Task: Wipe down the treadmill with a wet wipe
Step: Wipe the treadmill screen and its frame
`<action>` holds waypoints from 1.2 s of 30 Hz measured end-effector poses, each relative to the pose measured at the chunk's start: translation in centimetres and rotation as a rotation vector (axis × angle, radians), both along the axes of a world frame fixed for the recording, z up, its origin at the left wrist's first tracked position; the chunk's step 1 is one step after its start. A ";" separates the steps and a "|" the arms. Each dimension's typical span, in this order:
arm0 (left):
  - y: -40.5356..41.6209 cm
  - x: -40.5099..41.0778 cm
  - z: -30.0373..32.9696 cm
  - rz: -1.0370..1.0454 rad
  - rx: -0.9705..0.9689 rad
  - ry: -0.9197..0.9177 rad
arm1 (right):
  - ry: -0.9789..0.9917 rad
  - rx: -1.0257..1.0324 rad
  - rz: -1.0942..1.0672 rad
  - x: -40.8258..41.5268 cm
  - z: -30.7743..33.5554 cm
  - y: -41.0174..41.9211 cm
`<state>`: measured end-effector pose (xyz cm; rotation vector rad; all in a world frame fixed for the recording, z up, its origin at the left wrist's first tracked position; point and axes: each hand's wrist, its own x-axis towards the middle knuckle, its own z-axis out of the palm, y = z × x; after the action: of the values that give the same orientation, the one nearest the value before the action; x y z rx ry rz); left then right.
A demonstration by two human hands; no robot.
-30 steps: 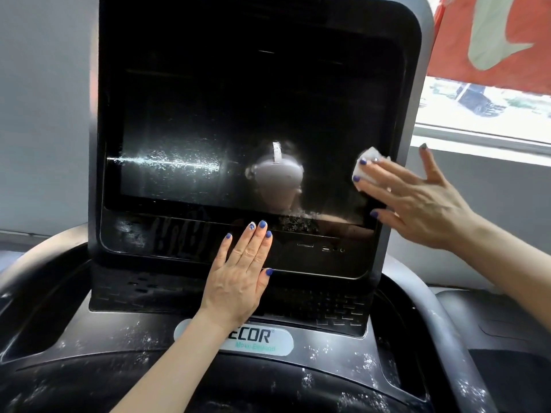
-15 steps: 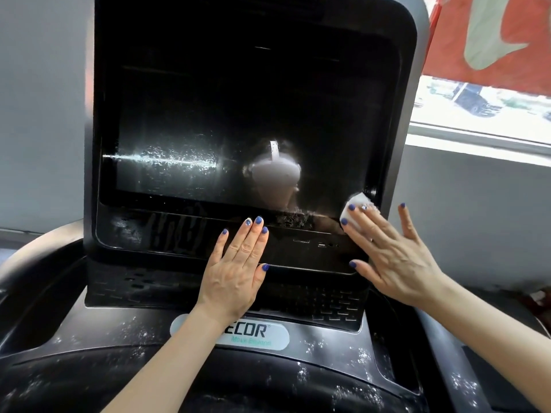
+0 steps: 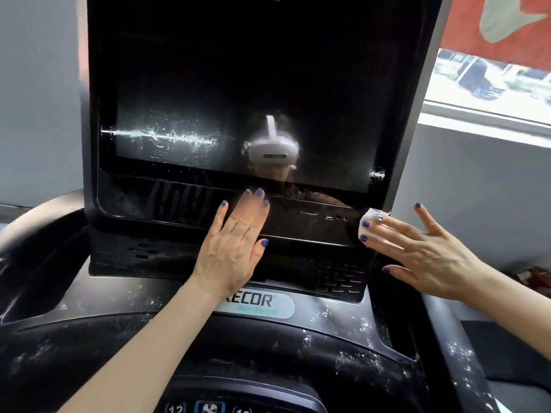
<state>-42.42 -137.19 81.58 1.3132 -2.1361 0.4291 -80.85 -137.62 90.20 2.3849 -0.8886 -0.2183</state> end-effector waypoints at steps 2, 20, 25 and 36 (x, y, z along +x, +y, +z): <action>0.4 1.5 -0.2 -0.009 -0.003 -0.005 | 0.000 0.000 0.001 0.1 0.0 0.0; 0.4 7.0 -1.3 -0.062 -0.012 -0.078 | -0.074 0.030 0.090 12.0 -1.5 -1.6; 1.3 9.5 -2.2 0.021 0.028 -0.043 | -0.035 0.030 0.039 10.0 -1.1 -0.8; 1.3 10.6 -2.4 -0.008 0.045 -0.075 | -0.099 0.047 0.075 22.5 -1.5 -2.7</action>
<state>-31.78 -135.91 79.14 1.3320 -2.2242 0.4361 -58.32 -140.29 88.66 2.4855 -0.8458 -0.0934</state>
